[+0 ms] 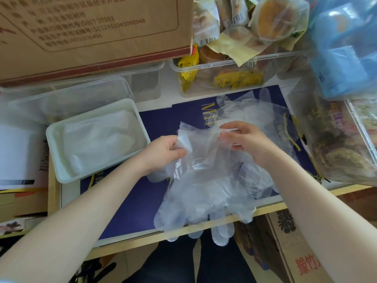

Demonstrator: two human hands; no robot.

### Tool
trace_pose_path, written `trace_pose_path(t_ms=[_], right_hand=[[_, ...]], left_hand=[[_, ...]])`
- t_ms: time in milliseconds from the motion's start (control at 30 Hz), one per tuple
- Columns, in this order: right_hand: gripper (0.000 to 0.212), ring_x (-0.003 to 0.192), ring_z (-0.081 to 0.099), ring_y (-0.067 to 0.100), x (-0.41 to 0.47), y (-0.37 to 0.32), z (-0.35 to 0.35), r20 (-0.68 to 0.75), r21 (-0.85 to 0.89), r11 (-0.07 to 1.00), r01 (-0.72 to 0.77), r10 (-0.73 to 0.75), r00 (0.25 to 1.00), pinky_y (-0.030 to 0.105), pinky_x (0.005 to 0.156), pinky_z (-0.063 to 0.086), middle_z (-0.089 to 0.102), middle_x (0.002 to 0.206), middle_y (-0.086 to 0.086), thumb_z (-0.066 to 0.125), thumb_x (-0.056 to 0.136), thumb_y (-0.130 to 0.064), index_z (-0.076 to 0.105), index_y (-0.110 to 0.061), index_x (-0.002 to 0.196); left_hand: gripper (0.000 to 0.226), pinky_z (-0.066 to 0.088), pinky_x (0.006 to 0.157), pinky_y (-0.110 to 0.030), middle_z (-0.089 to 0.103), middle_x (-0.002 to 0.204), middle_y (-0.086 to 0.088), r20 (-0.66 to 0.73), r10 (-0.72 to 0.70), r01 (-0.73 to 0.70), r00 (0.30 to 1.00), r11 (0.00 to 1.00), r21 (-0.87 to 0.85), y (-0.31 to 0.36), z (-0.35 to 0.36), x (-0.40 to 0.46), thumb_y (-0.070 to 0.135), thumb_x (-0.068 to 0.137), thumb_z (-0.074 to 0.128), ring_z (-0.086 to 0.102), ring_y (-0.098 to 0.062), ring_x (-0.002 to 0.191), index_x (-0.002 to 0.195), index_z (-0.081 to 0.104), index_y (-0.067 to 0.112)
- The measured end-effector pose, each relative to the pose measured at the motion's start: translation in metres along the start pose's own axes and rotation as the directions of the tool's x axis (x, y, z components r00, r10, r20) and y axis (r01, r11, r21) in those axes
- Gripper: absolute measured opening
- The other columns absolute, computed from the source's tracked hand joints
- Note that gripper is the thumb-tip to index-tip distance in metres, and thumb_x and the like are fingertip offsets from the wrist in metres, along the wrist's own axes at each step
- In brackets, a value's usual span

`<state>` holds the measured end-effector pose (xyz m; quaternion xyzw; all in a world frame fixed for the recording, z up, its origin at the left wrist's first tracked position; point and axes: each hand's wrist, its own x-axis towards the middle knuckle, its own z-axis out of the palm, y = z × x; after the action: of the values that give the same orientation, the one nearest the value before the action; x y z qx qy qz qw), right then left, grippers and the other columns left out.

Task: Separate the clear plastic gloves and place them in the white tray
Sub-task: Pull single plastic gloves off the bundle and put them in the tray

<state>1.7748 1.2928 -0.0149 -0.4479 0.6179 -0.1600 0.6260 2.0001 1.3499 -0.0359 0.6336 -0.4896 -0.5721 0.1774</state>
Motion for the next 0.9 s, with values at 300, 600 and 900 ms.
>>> trace_pose_path(t_ms=[300,600,900], right_hand=[[0.021,0.07,0.051,0.011,0.009,-0.04,0.028,0.32,-0.662,0.64,0.389,-0.228,0.92,0.027,0.066,0.041,0.058,0.075,-0.005,0.072,0.079,-0.034,0.066,-0.017,0.089],[0.011,0.11,0.053,0.012,0.03,-0.019,0.033,0.167,-0.246,0.947,0.205,-0.167,0.972,0.032,0.095,0.039,0.056,0.123,0.002,0.061,0.088,-0.012,0.058,-0.011,0.077],[0.03,0.077,0.055,0.025,0.025,-0.031,0.031,0.449,-0.241,0.912,0.333,-0.2,0.871,0.029,0.074,0.041,0.06,0.09,0.023,0.059,0.079,-0.018,0.058,0.01,0.09]], left_hand=[[0.027,0.034,0.058,-0.026,0.05,0.061,0.009,-0.022,0.132,-0.122,0.991,0.96,0.253,0.015,0.002,-0.002,0.026,0.09,0.06,0.043,-0.01,0.057,0.066,0.048,0.02],[0.03,0.031,0.061,-0.025,0.042,0.067,0.0,-0.013,0.128,-0.127,0.992,0.99,0.064,0.006,-0.006,-0.008,0.025,0.098,0.045,0.036,-0.008,0.061,0.078,0.051,0.003],[0.027,0.033,0.059,-0.014,0.045,0.065,0.008,-0.031,0.223,-0.221,0.974,0.974,0.037,0.013,-0.005,-0.013,0.014,0.098,0.045,0.038,-0.002,0.06,0.072,0.052,0.018]])
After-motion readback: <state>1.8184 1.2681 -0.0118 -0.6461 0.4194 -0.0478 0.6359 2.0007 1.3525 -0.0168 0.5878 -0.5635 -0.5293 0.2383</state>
